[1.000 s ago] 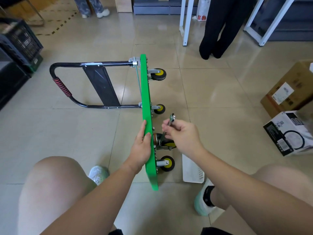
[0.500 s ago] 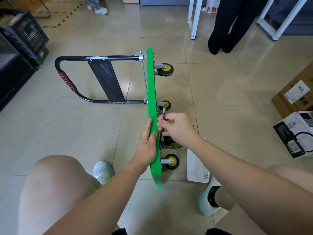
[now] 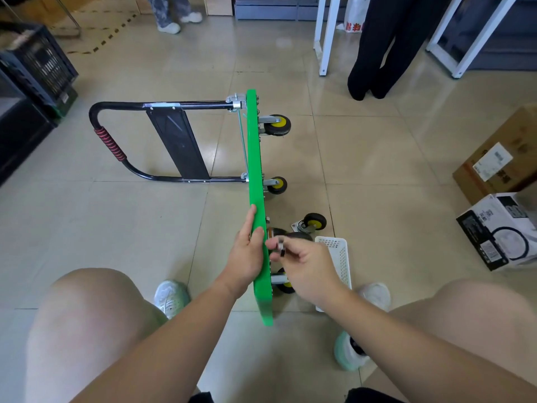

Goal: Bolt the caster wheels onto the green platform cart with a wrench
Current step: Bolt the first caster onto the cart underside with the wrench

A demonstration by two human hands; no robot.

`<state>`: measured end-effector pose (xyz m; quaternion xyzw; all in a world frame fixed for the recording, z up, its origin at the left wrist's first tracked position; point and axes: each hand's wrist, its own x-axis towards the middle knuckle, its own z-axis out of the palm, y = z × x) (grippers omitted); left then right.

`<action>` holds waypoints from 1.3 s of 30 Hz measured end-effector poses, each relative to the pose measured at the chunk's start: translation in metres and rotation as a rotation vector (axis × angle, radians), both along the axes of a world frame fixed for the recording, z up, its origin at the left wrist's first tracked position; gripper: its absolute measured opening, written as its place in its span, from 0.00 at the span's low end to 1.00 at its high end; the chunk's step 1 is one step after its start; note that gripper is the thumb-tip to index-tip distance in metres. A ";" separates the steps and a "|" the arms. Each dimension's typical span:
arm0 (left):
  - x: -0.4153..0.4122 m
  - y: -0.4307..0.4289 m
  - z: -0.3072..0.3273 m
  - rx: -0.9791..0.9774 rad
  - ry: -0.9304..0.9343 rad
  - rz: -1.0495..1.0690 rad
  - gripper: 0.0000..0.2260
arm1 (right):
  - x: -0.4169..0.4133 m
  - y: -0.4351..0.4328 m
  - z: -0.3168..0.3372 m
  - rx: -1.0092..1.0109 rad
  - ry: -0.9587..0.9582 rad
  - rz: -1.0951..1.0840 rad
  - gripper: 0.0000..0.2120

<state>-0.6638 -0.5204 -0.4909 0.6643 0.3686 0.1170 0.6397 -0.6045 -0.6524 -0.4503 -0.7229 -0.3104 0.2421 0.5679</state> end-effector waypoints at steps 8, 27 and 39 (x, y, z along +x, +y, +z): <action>0.000 -0.002 0.008 0.016 0.028 0.007 0.24 | -0.012 -0.009 -0.001 0.057 -0.063 -0.047 0.16; -0.001 -0.007 0.014 0.002 0.056 0.001 0.23 | 0.046 -0.024 0.010 -0.608 0.051 -0.192 0.09; -0.003 -0.010 0.022 0.002 0.040 -0.007 0.23 | 0.055 -0.063 -0.017 -0.280 1.129 -0.597 0.03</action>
